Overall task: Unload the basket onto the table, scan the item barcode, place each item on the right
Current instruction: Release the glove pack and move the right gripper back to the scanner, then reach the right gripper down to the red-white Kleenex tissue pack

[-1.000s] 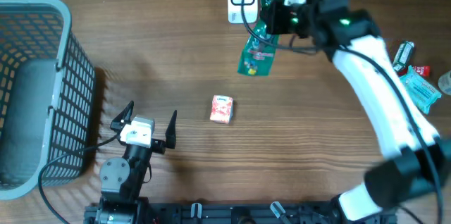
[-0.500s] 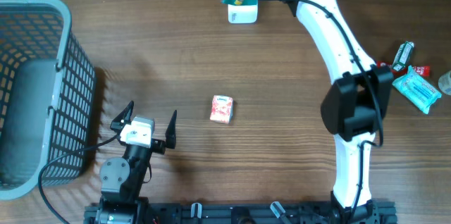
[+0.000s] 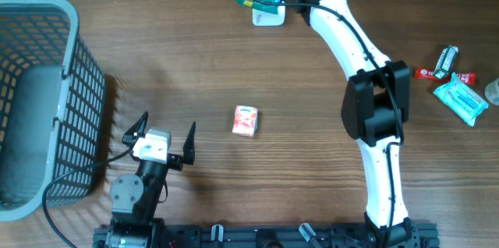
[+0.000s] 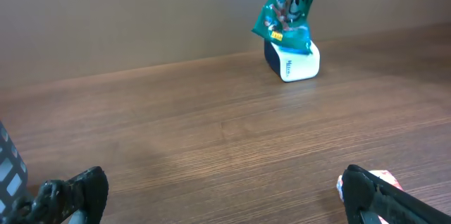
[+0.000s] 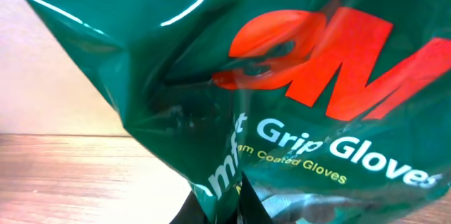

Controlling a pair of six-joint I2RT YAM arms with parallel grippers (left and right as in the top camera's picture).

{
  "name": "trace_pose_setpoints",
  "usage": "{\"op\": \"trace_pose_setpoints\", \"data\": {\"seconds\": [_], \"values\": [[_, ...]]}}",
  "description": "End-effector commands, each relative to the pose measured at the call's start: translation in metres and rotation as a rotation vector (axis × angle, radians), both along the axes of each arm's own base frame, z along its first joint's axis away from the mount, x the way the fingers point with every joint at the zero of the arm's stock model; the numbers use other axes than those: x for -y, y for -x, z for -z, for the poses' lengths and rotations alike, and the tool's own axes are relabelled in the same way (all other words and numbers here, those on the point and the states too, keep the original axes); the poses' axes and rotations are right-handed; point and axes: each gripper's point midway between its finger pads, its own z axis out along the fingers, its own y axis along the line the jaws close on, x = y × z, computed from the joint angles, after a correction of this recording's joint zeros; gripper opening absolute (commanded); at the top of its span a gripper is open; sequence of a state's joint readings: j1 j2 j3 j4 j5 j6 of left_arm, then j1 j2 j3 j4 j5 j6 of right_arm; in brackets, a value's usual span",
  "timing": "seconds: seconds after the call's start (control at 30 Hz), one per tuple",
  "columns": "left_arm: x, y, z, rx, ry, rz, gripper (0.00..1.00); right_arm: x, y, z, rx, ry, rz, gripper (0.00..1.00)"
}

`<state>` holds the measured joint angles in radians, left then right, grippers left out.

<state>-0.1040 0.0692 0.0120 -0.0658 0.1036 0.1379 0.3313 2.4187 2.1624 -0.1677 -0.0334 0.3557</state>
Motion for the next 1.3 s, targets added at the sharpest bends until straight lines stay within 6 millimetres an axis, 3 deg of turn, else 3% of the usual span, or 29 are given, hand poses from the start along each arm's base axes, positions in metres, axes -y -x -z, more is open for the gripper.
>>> {"op": "trace_pose_setpoints", "data": {"seconds": [0.0, 0.2, 0.33, 0.37, 0.43, 0.5, 0.63, 0.8, 0.9, 0.97, 1.0, 1.07, 1.17, 1.2, 1.27], "values": [[0.003, 0.001, 0.003, -0.002, -0.011, 0.018, 1.00, 0.007, -0.010, 0.004, 0.022, 0.008, 0.059, 0.04], [0.003, 0.001, 0.003, -0.002, -0.011, 0.018, 1.00, 0.010, -0.012, -0.020, 0.034, 0.006, 0.075, 0.05], [0.003, 0.001, 0.003, -0.002, -0.011, 0.018, 1.00, 0.065, 0.004, -0.057, -0.059, 0.098, 0.216, 0.05], [0.003, 0.001, 0.003, -0.002, -0.011, 0.018, 1.00, 0.088, 0.018, -0.067, -0.115, 0.120, 0.253, 0.04], [0.003, 0.001, 0.003, -0.002, -0.011, 0.018, 1.00, 0.131, 0.044, -0.065, -0.245, 0.131, 0.324, 0.04], [0.003, 0.001, 0.003, -0.002, -0.011, 0.018, 1.00, 0.205, 0.067, -0.037, -0.423, 0.142, 0.426, 0.05], [0.003, 0.001, 0.003, -0.002, -0.011, 0.018, 1.00, 0.272, 0.074, 0.014, -0.562, 0.075, 0.384, 0.04], [0.003, 0.001, 0.003, -0.002, -0.011, 0.018, 1.00, 0.382, 0.094, 0.089, -0.711, 0.006, 0.558, 0.04], [0.003, 0.001, 0.003, -0.002, -0.011, 0.018, 1.00, 0.415, 0.106, 0.121, -0.770, -0.033, 0.602, 0.04], [0.003, 0.001, 0.003, -0.002, -0.011, 0.018, 1.00, 0.424, 0.109, 0.133, -0.787, -0.051, 0.610, 0.05], [0.003, 0.001, 0.003, -0.002, -0.011, 0.018, 1.00, 0.428, 0.110, 0.134, -0.788, -0.049, 0.616, 0.11], [0.003, 0.001, 0.003, -0.002, -0.011, 0.018, 1.00, 0.442, 0.116, 0.133, -0.790, -0.018, 0.663, 0.37], [0.003, 0.001, 0.003, -0.002, -0.011, 0.018, 1.00, 0.470, 0.126, 0.112, -0.765, -0.014, 0.727, 0.38], [0.003, 0.001, 0.003, -0.002, -0.011, 0.018, 1.00, 0.480, 0.130, 0.098, -0.746, -0.021, 0.748, 0.48], [0.003, 0.001, 0.003, -0.002, -0.011, 0.018, 1.00, 0.495, 0.139, 0.069, -0.710, -0.030, 0.780, 0.93]]}}
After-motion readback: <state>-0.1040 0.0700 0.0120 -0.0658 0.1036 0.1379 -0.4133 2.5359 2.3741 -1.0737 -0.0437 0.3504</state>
